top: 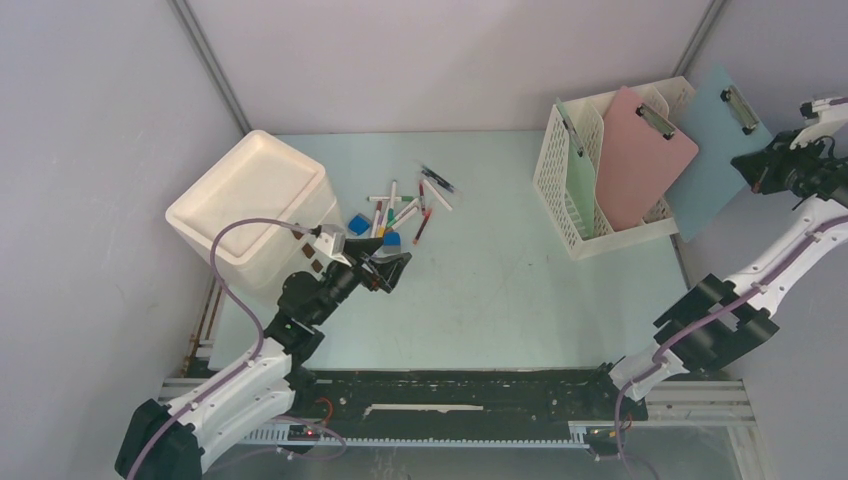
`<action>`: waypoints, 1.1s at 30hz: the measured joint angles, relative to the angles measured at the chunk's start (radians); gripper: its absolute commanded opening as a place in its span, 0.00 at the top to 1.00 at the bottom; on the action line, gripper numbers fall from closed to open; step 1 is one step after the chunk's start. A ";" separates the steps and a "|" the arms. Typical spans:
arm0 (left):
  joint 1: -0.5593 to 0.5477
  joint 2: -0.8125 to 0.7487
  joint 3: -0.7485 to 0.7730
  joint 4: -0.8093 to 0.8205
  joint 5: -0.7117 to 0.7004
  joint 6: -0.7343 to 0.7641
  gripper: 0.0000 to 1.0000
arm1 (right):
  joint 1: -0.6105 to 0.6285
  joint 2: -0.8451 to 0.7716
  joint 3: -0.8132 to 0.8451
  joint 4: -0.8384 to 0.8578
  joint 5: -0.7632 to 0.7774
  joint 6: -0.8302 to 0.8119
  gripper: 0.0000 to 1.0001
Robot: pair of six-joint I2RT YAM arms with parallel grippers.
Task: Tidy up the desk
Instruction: Place the folder in the storage box.
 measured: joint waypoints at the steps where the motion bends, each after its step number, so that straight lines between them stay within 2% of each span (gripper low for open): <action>1: 0.000 0.003 0.000 0.000 0.001 0.000 0.09 | -0.004 -0.002 0.000 -0.023 0.000 -0.021 1.00; 14: 0.000 0.010 0.000 0.007 0.004 0.000 0.09 | -0.023 -0.047 -0.052 -0.175 0.031 -0.159 1.00; 20: 0.000 0.014 0.000 0.009 0.005 0.000 0.09 | -0.010 -0.050 -0.058 -0.137 0.050 -0.129 1.00; 27: 0.000 0.006 -0.007 0.010 0.004 0.000 0.09 | 0.091 -0.037 -0.041 -0.051 0.132 -0.094 1.00; 33: 0.001 -0.002 -0.015 0.007 0.003 0.001 0.09 | 0.150 0.023 0.034 0.010 0.140 -0.042 1.00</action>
